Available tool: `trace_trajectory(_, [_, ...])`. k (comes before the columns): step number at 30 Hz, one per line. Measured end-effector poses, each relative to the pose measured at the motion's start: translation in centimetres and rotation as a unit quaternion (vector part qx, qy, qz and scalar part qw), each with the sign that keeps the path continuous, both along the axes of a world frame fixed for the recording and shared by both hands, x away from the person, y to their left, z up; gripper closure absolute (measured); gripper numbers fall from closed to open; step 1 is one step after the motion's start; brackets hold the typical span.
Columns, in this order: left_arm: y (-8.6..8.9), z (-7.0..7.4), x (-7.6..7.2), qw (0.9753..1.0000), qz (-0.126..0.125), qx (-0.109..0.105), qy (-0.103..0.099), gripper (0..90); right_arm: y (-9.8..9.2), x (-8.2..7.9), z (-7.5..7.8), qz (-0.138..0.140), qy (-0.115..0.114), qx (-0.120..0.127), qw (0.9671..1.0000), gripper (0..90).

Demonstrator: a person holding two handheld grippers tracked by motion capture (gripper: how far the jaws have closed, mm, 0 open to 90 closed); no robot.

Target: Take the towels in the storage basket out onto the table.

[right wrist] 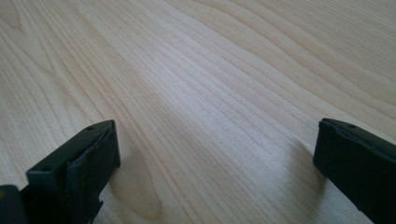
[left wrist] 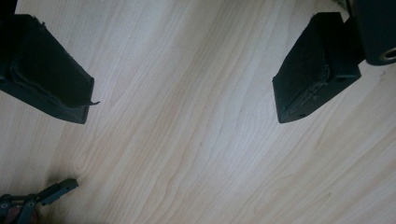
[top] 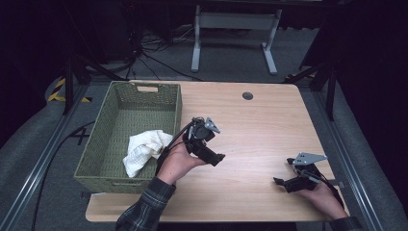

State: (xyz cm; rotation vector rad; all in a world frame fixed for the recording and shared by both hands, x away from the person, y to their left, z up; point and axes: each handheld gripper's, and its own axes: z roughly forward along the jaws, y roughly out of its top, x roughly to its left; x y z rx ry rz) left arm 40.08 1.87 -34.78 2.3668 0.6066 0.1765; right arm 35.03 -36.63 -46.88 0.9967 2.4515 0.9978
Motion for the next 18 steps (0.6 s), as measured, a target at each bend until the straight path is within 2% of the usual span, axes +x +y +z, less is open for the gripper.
trace_trajectory(7, [1.2, 0.8, 0.5, 1.0000, 0.009, 0.002, -0.002, 6.4, 0.0, 0.0, 0.0, 0.000, 0.000, 0.000, 1.0000, 0.8])
trace_trajectory(11, [1.8, 1.1, 0.6, 0.9998, 0.016, -0.007, -0.007, 6.4, 0.0, 0.0, 0.0, 0.001, -0.001, 0.000, 1.0000, 0.8])
trace_trajectory(18, [3.0, 1.7, 0.7, 0.9995, 0.026, -0.007, -0.014, 6.7, 0.0, 0.0, 0.0, 0.000, -0.001, 0.001, 1.0000, 0.8])
